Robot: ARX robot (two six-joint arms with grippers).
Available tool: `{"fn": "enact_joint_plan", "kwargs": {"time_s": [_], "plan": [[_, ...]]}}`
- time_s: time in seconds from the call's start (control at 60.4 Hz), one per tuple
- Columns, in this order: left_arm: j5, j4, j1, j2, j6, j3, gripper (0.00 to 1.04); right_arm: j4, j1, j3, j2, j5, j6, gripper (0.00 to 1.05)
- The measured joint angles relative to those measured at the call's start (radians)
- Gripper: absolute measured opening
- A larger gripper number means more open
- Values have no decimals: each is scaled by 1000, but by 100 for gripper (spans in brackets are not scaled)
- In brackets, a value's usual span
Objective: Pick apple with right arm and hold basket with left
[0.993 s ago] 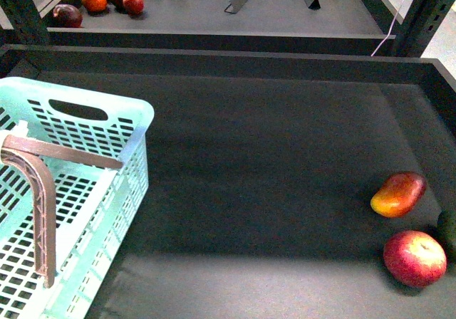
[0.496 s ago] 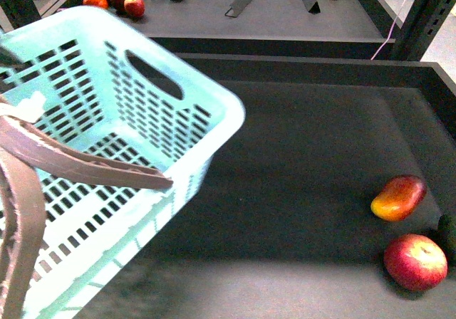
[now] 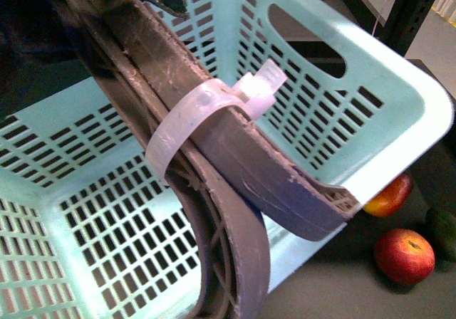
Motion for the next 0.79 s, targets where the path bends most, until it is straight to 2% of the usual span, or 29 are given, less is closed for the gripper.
{"fn": "enact_joint_plan", "kwargs": {"time_s": [0.116, 0.149, 0.165, 0.182, 0.232, 0.43, 0.563, 0.629, 0.794], "plan": [[4, -5, -1, 0, -2, 0, 16, 0, 0, 0, 0, 0, 0, 96], [5, -5, -1, 0, -2, 0, 16, -81, 29, 28, 38, 105, 34, 96], [5, -5, -2, 0, -2, 0, 16, -179, 57, 69, 104, 212, 71, 96], [5, -5, -2, 0, -2, 0, 16, -230, 64, 92, 155, 269, 91, 96], [6, -5, -3, 0, -3, 1, 16, -264, 48, 119, 301, 356, 113, 96], [5, -5, -3, 0, -5, 1, 16, 42, -66, 132, 676, 293, 75, 96], [4, -5, -3, 0, -5, 1, 16, 265, -130, 178, 970, 205, 63, 96], [5, -5, -3, 0, -5, 1, 16, 415, -150, 245, 1263, 132, 46, 96], [5, -5, -3, 0, -5, 1, 16, 507, -151, 356, 1625, 129, -21, 96]]}}
